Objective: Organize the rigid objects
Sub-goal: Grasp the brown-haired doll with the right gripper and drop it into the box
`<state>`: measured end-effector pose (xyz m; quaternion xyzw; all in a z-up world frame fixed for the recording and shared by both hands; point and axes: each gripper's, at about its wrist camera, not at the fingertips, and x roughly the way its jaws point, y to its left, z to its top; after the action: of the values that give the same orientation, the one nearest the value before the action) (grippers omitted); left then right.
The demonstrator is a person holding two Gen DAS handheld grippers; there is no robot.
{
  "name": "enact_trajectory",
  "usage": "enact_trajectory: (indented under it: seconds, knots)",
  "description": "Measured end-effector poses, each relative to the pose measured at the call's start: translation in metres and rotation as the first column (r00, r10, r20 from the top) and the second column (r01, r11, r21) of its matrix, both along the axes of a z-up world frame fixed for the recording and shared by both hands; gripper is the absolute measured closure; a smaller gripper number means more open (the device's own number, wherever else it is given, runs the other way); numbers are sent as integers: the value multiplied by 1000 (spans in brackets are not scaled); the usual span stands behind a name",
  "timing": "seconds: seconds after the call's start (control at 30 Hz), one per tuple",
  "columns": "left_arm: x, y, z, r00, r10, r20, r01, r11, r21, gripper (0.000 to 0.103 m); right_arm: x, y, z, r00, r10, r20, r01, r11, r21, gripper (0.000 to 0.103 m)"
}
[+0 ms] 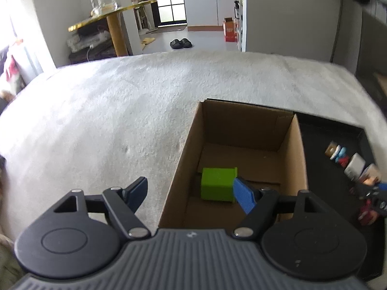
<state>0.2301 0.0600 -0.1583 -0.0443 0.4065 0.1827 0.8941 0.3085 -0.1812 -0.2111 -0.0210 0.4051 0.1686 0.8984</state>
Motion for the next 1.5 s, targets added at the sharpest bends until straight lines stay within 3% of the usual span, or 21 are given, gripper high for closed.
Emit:
enact_trajectory:
  seconds: [0.33, 0.5, 0.6, 0.67, 0.97, 1.4, 1.5]
  knots:
    - [-21, 49, -6, 996, 86, 39, -79, 986, -145, 27, -15, 40, 27, 998, -4, 61, 8, 998, -69, 72]
    - [-29, 65, -11, 995, 75, 69, -58, 974, -218, 31, -21, 65, 42, 995, 21, 99, -12, 996, -91, 72]
    - [-33, 69, -15, 995, 56, 80, -36, 973, -226, 43, -24, 80, 49, 993, 33, 117, -21, 995, -101, 72]
    - [-36, 74, -19, 995, 51, 86, -26, 964, -265, 62, -26, 90, 52, 992, 40, 123, -27, 994, -105, 72]
    - [-42, 85, -29, 991, 9, 130, 39, 932, -361, 94, -29, 135, 61, 985, 98, 144, -78, 988, -135, 72]
    - [-45, 91, -38, 988, -14, 156, 78, 910, -408, 97, -29, 190, 52, 975, 189, 118, -166, 969, -183, 72]
    - [-45, 93, -38, 988, -11, 154, 75, 905, -419, 97, -27, 197, 53, 966, 202, 165, -164, 963, -216, 72]
